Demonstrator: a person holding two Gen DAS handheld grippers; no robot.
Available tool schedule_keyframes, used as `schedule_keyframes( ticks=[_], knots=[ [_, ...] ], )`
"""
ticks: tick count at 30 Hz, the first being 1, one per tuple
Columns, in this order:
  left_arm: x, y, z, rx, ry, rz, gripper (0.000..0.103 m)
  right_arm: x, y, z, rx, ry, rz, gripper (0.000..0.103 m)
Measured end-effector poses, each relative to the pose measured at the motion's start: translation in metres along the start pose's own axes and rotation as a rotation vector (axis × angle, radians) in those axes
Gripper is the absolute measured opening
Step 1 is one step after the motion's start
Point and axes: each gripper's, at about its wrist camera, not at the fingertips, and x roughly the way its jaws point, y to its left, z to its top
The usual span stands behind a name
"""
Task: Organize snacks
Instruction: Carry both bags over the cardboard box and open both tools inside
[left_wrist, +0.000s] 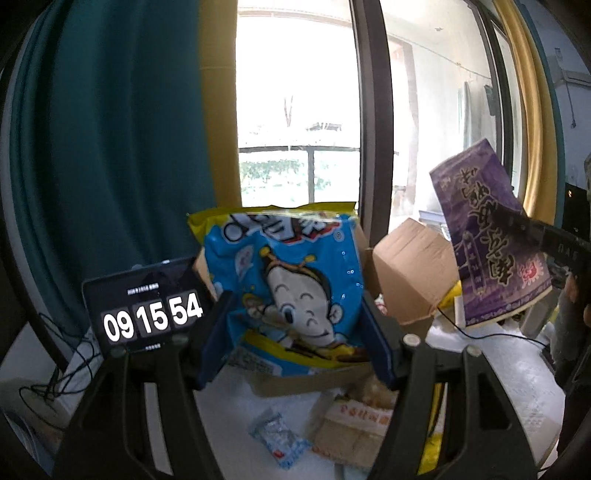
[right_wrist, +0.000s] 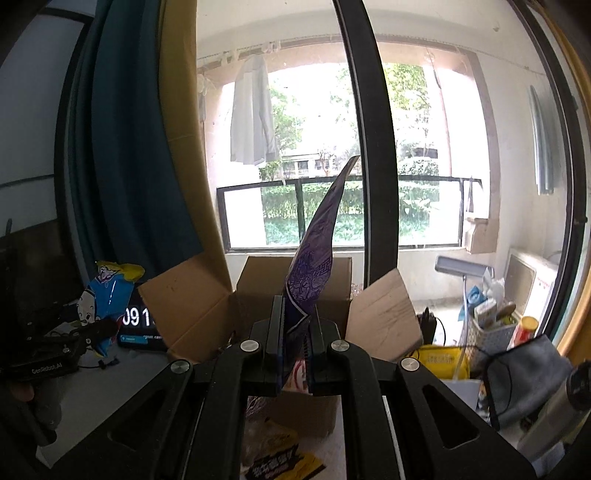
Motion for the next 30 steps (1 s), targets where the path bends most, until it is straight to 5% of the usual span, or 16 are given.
schedule_keyframes(
  ticks=[26, 30],
  knots=[
    [0.149, 0.016, 0.025, 0.003, 0.030, 0.025, 0.068, 0.146, -0.007, 0.015, -0.035, 0.066, -0.079, 0.009],
    [0.156, 0.020, 0.028, -0.045, 0.030, 0.011, 0.078, 0.180, -0.004, 0.009, -0.037, 0.114, -0.090, 0.010]
  ],
)
